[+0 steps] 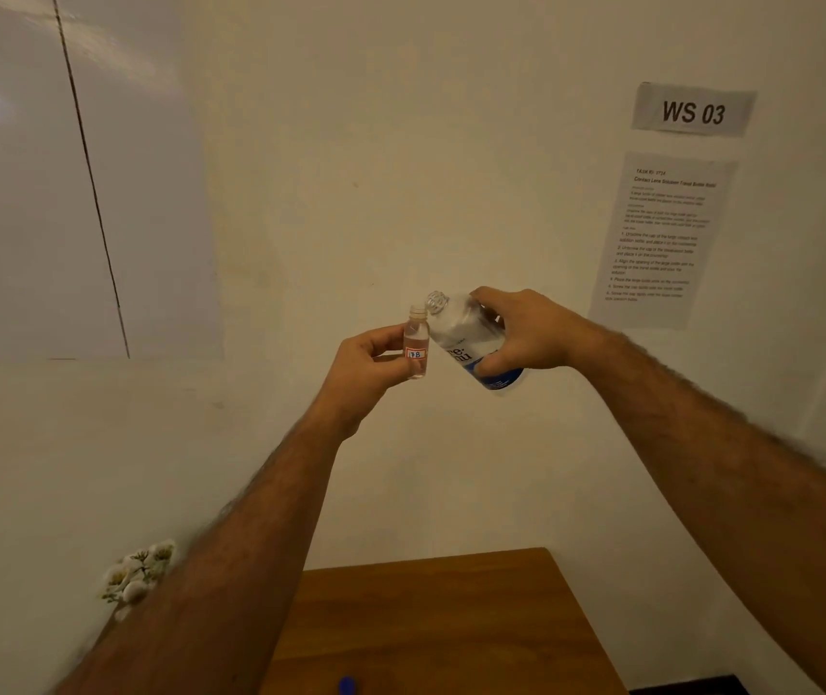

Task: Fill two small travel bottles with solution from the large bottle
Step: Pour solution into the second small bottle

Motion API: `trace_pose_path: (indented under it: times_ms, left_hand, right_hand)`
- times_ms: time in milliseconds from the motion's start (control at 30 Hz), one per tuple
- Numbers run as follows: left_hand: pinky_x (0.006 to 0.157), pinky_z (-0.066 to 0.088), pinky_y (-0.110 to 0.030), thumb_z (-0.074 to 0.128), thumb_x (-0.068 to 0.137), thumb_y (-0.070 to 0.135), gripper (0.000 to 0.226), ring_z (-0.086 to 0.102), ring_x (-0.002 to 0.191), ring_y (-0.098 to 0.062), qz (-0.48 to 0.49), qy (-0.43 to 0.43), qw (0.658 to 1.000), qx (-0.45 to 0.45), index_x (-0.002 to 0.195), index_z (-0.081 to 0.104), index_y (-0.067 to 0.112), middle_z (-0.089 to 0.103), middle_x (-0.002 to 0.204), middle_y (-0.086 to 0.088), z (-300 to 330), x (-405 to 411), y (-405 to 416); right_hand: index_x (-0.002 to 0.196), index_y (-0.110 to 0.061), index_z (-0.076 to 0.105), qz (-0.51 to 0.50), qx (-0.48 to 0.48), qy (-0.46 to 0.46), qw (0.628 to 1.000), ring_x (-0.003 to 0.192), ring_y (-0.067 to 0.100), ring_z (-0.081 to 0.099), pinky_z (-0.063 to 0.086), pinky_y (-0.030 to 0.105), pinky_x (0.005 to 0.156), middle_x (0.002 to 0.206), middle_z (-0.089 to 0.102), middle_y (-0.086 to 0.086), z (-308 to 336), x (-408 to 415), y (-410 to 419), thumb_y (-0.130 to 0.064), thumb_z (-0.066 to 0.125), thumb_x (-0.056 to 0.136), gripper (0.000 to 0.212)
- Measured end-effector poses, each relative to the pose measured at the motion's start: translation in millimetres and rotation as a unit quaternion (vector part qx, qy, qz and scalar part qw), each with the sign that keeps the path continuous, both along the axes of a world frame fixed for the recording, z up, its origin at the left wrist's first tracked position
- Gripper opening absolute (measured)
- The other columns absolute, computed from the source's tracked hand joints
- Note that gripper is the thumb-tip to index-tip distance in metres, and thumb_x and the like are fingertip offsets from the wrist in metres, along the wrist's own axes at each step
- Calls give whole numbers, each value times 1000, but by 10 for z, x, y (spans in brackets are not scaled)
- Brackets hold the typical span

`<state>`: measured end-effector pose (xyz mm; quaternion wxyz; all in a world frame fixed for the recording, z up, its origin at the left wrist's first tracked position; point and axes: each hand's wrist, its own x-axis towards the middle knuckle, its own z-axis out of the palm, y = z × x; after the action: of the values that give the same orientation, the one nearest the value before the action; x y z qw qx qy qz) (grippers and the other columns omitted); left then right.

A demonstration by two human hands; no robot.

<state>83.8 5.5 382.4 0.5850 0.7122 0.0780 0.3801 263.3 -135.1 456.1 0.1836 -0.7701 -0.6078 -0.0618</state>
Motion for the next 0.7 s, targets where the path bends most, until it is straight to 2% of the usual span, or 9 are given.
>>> trace_pose_path:
  times_ms: [200,367,533,700]
  left_hand:
    - [81,57,-28,69,83,0,43,70,96,-21,10,8,1000,-4,125,64,10,72,109,-8,-123,-16,-30]
    - [80,57,-27,71,82,3,38,70,95,-18,10,13,1000,-17,117,67,18,73,106,-3,-262,-34,-40]
    - [78,57,-27,71,81,0,37,71,95,-19,24,19,999,-38,115,65,14,73,104,-4,-448,-54,-60]
    - [79,57,-27,73,79,-1,36,71,96,-21,41,37,997,-52,110,64,15,73,104,-4,-730,-100,-59]
  right_hand:
    - [121,-28,46,2,27,87,996,93,16,63,58,33,73,110,61,-7,-344,3,34,-35,82,63,69]
    - [112,-35,45,8,54,164,985,89,10,63,49,18,62,107,60,-10,-619,-27,71,-31,82,63,62]
    - [119,-30,47,3,73,223,972,91,9,64,51,20,64,111,62,-8,-920,-32,107,-29,83,64,66]
    - [116,-33,46,-10,94,272,958,89,5,64,49,15,63,105,63,-15,-1262,-49,144,-29,84,64,65]
